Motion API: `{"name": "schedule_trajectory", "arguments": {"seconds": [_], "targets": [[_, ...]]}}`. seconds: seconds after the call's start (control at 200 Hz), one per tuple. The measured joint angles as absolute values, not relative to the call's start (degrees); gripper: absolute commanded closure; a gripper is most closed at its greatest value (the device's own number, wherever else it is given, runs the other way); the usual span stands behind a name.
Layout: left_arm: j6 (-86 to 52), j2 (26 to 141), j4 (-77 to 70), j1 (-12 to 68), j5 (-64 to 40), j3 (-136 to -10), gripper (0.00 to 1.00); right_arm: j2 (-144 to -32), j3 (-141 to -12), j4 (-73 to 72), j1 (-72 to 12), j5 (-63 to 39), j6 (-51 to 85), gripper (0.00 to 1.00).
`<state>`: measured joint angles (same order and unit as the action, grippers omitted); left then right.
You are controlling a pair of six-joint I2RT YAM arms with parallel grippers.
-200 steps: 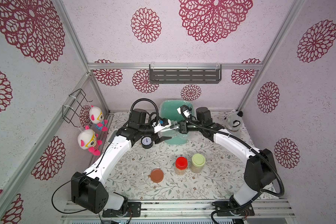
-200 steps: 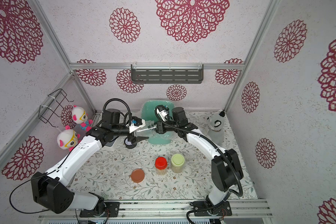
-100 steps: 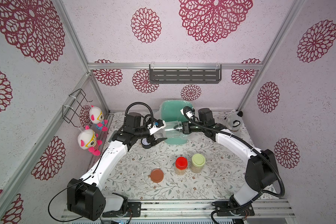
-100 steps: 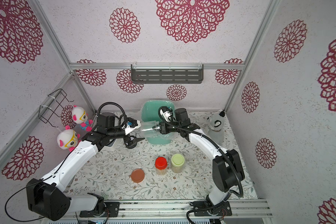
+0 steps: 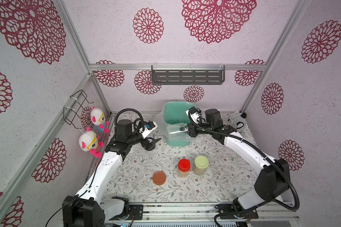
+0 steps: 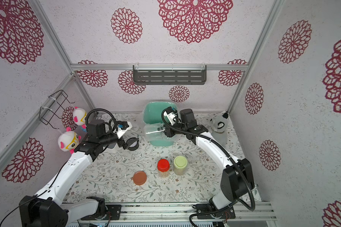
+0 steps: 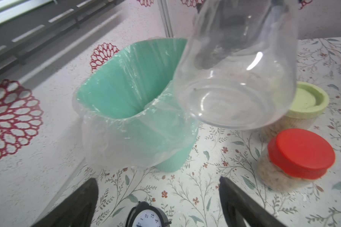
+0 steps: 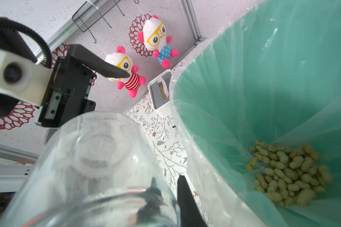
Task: Empty moldy peanuts from jars
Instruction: Place the jar at the center of the board.
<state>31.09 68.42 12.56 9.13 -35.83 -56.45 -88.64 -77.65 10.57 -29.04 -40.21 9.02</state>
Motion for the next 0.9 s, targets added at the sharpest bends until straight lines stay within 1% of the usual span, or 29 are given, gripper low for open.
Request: {"name": "schedule_trajectory", "arguments": {"seconds": [0.265,0.44,0.56,0.725,0.901], "targets": [[21.93,65.89,0.93,2.72,-32.99,-50.68,0.03,-87.53,-79.94,13.96,-35.38,-37.93,-0.82,1.00],[14.55,66.19,-5.76,-1.13,-30.17,-50.04,0.03,-87.61,-85.21,21.23,-39.90,-32.91,-8.95,1.00],[9.26,66.24,-11.14,-3.55,-26.35,-49.25,0.03,-88.60,-88.90,25.71,-42.89,-28.82,-12.75,1.00],[3.14,67.18,-14.31,-5.02,-20.91,-48.14,0.03,-93.71,-94.19,31.75,-46.63,-23.07,-16.67,1.00],[-0.78,67.90,-13.69,-5.45,-15.46,-48.40,0.03,-102.00,-99.22,37.23,-50.78,-13.67,-19.46,1.00]]}}
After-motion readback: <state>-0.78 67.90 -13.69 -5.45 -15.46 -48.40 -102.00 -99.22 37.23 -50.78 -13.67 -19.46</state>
